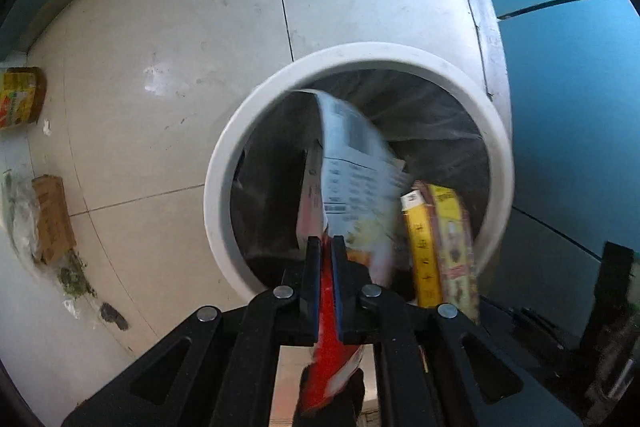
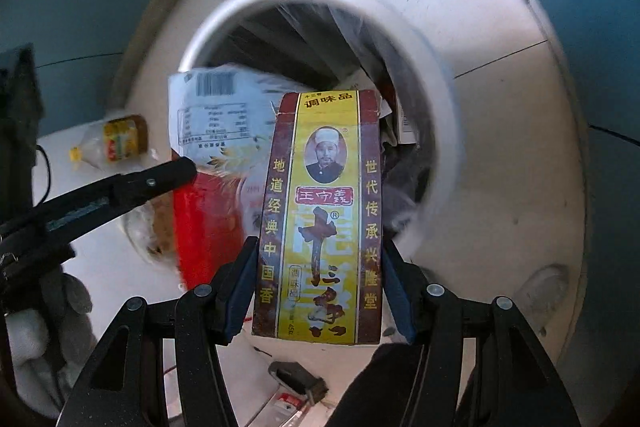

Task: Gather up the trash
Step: 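Carry the spice box and bag over the bin and open both tools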

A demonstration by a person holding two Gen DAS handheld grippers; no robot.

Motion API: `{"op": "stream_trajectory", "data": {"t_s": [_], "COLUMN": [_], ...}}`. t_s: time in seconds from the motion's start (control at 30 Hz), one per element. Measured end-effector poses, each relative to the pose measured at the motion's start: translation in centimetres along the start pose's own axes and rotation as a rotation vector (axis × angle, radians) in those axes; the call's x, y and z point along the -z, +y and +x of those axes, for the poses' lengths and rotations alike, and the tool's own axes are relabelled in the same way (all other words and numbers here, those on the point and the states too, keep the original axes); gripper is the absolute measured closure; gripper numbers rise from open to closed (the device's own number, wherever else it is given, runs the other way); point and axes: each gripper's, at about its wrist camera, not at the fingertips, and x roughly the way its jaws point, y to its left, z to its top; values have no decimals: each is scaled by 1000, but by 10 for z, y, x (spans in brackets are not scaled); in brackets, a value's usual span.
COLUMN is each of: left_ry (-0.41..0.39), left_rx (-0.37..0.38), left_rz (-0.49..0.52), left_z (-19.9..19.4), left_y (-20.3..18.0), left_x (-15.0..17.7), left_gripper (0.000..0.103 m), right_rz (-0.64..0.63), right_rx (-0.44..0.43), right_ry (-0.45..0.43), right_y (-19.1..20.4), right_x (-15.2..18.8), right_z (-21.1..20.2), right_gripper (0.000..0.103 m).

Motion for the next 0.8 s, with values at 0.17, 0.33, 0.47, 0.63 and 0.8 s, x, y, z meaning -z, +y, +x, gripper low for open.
{"op": "stream_trajectory", "data": {"t_s": [0.17,0.33,0.47,0.63,0.8], "left_ry": [-20,-100,-136,-230,-311], "left_rx": [-77,-141,-145,-193,-226], "left_rz": [18,15,1,4,18], "left_z": [-5,-25,-46,-71,-110], "left_y": [12,23,29,30,23], "left_x": [1,4,15,37,70], "left_gripper": [79,1,1,1,1], "right_rz": [1,16,4,-65,-125], "right_rx": [53,66,94,236,357], "right_ry": [24,-28,-70,-189,-288], "right_y": [8,11,17,34,39], "right_x": [-18,-25,-26,-12,20], "right_z": [28,14,-12,-49,-91], "right_gripper": [24,10,2,0,0]}}
